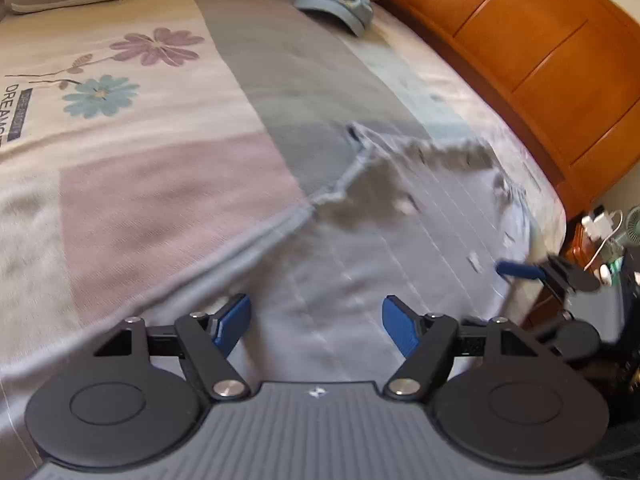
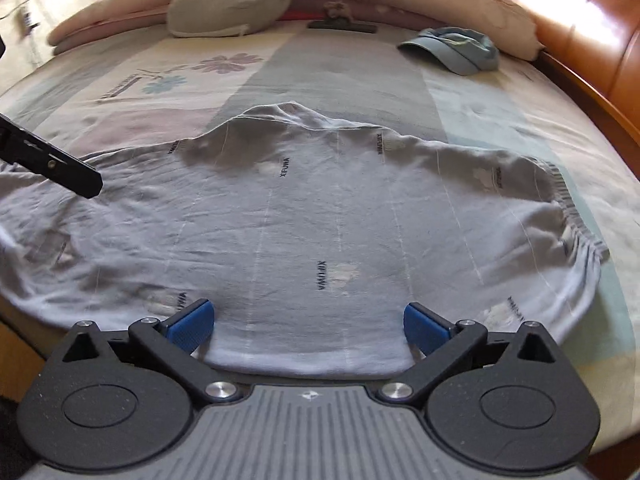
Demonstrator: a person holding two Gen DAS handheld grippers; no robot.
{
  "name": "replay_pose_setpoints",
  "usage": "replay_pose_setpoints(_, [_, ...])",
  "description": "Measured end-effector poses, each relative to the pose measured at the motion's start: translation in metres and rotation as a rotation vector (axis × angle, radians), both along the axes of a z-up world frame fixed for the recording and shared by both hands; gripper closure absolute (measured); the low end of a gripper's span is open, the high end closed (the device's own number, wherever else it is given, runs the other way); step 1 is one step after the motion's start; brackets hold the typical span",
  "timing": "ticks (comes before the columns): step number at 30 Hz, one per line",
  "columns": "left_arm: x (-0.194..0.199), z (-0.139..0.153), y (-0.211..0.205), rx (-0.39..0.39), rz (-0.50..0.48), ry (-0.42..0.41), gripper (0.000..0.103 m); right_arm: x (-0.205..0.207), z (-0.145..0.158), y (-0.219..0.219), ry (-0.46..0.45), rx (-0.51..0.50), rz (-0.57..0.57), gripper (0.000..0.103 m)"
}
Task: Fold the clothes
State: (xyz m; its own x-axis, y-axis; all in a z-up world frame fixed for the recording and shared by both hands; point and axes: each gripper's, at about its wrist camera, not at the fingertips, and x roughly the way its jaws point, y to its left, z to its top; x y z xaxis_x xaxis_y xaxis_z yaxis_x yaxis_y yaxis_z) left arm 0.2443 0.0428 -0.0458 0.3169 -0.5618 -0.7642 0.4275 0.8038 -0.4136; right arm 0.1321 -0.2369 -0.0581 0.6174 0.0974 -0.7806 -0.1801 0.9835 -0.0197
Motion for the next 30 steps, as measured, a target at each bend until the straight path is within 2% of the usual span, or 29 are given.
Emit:
replay_pose_setpoints(5, [0.017, 0.007, 0.008, -0.056, -0.020, -0.009, 0.032, -0.008, 0.006, 0.013, -0.004, 0.004, -0.117, 0.000])
replay_pose_setpoints(8, [0.005, 0.019, 0.010, -0.079, -0.087, -0.052, 0.031, -0.014, 0.016, 0.020, -0.033, 0.015, -0.159, 0.000])
replay_pose_setpoints(11, [-0.007, 0.015, 0.012, -0.137, -0.192, -0.004, 0.027, -0.017, 0.023, 0.034, -0.053, 0.022, -0.162, 0.000])
replay_pose_setpoints(12, [-0.010, 0.011, 0.011, -0.120, -0.219, -0.002, 0.027, -0.017, 0.025, 0.039, -0.059, 0.025, -0.163, 0.000])
replay_pose_setpoints(13, [-0.013, 0.005, 0.010, -0.071, -0.230, -0.016, 0.027, -0.018, 0.027, 0.044, -0.066, 0.027, -0.163, 0.000])
replay_pose_setpoints(14, [-0.014, -0.001, 0.010, -0.014, -0.218, -0.038, 0.034, -0.019, 0.028, 0.049, -0.064, 0.026, -0.161, 0.000])
replay_pose_setpoints(15, [-0.013, -0.004, 0.013, 0.008, -0.212, -0.069, 0.035, -0.021, 0.028, 0.055, -0.059, 0.024, -0.158, 0.000])
replay_pose_setpoints(16, [-0.011, -0.005, 0.018, -0.004, -0.206, -0.093, 0.034, -0.022, 0.029, 0.060, -0.053, 0.016, -0.158, 0.000])
replay_pose_setpoints(20, [0.002, -0.001, 0.031, -0.008, -0.146, -0.079, 0.034, -0.030, 0.035, 0.076, -0.037, -0.025, -0.162, 0.000])
replay_pose_setpoints(24, [-0.002, 0.010, 0.041, -0.061, -0.129, -0.062, 0.034, -0.035, 0.043, 0.081, -0.036, -0.049, -0.164, 0.000])
replay_pose_setpoints(28, [-0.013, 0.013, 0.051, -0.124, -0.108, -0.016, 0.030, -0.032, 0.048, 0.083, -0.039, -0.043, -0.164, 0.000])
replay_pose_setpoints(30, [-0.020, 0.004, 0.053, -0.121, -0.078, 0.020, 0.030, -0.030, 0.050, 0.084, -0.040, -0.029, -0.157, 0.000])
